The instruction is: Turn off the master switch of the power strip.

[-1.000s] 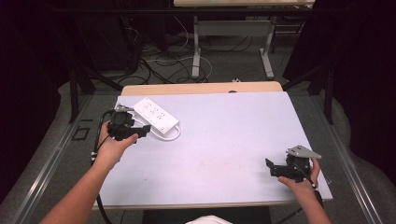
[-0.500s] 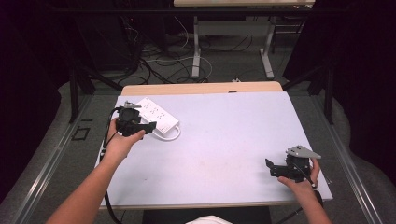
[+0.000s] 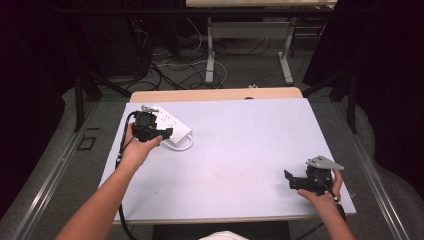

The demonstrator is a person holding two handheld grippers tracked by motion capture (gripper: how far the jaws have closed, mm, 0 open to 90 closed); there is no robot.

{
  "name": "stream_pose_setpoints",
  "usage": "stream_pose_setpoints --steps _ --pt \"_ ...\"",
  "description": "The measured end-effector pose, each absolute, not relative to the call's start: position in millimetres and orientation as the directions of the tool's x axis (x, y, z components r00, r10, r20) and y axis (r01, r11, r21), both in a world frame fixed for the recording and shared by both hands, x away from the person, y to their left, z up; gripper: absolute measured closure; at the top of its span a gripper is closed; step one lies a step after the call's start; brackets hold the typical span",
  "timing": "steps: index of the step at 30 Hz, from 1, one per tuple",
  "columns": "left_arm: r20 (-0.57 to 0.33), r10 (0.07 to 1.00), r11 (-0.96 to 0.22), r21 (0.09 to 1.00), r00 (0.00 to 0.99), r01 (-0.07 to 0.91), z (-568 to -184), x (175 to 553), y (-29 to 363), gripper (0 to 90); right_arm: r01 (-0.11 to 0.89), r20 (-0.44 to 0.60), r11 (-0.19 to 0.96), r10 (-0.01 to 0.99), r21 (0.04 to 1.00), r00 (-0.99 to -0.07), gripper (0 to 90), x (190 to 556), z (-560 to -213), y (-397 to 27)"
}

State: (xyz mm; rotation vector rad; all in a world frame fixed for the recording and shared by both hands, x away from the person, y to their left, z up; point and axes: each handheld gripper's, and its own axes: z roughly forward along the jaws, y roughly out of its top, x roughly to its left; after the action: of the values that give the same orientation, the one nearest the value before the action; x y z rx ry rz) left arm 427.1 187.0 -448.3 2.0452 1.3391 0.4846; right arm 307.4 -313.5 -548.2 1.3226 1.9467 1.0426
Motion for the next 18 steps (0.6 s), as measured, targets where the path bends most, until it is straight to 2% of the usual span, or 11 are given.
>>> stream_pose_setpoints --steps 5,8,18 --pt "-0.052 0.918 -0.26 0.67 0.392 0.695 -452 433 185 39.2 0.495 -0.026 0.21 0.935 0.843 -0.353 3.0 308 -549 -313" --pt "-0.089 0.92 -0.233 0.66 0.382 0.714 -455 437 185 43.7 0.491 -0.025 0.211 0.933 0.845 -0.358 3.0 308 -549 -313" --pt "-0.106 0.926 -0.21 0.65 0.361 0.73 -458 446 187 56.8 0.491 -0.032 0.22 0.932 0.843 -0.362 3.0 308 -549 -313"
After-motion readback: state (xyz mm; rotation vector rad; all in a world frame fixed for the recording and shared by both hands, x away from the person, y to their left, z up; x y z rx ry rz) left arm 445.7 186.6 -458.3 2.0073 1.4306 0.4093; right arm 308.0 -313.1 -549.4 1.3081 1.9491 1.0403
